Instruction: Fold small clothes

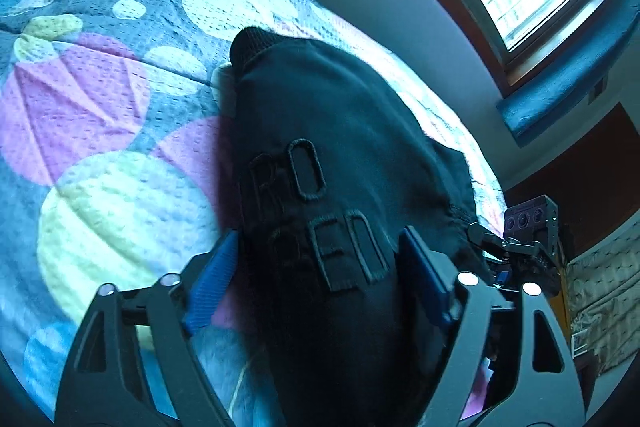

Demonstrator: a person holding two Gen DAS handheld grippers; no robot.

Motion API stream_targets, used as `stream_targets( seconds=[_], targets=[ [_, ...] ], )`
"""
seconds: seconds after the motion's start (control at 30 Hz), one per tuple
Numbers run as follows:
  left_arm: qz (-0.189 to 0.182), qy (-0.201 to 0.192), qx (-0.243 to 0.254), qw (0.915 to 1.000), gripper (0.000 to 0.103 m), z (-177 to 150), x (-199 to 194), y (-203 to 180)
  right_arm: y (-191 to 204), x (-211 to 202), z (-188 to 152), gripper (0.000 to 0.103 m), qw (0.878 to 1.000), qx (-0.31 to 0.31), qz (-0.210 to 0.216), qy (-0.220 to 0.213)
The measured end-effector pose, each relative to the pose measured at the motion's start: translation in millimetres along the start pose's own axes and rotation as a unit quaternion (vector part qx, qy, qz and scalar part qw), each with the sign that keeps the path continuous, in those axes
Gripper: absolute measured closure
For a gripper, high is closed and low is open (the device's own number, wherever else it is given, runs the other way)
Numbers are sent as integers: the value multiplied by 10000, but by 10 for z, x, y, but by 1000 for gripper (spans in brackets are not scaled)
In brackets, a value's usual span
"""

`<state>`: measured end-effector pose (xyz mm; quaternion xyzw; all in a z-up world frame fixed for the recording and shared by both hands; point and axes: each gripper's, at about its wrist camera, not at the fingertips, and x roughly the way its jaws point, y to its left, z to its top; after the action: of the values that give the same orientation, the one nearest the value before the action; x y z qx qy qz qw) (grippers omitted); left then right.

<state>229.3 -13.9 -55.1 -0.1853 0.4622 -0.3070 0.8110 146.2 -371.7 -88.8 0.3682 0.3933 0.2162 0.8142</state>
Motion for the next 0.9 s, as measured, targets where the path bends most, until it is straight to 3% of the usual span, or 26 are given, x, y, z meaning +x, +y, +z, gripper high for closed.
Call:
stream_targets(
  seconds=[0.23, 0.37, 0.47, 0.63, 0.7, 0.9],
  targets=[
    [-208, 81, 74, 9997, 12, -436, -366, -56, 7, -378, -382, 26, 9991, 132, -397, 117],
    [-314, 223, 94, 9992, 11, -634, -384, -147, -21, -469, -566, 26, 9990, 407, -76, 195],
    [-419, 265, 124, 9987, 11, -687, -346, -212, 29, -500, -626, 24, 9989, 421, 109, 187],
    [-320, 421, 46, 9986, 9, -718, -198, -178, 123, -441, -671, 23, 9990, 205, -182, 348],
    [-415, 518, -73, 9978, 8, -741, -131, -102, 102, -449, -686, 23, 9990, 269, -110, 343],
    [-443, 465, 11, 9979, 8, -722, -88, -103, 92, -369, -821, 22, 9986, 87, -326, 405]
  ],
)
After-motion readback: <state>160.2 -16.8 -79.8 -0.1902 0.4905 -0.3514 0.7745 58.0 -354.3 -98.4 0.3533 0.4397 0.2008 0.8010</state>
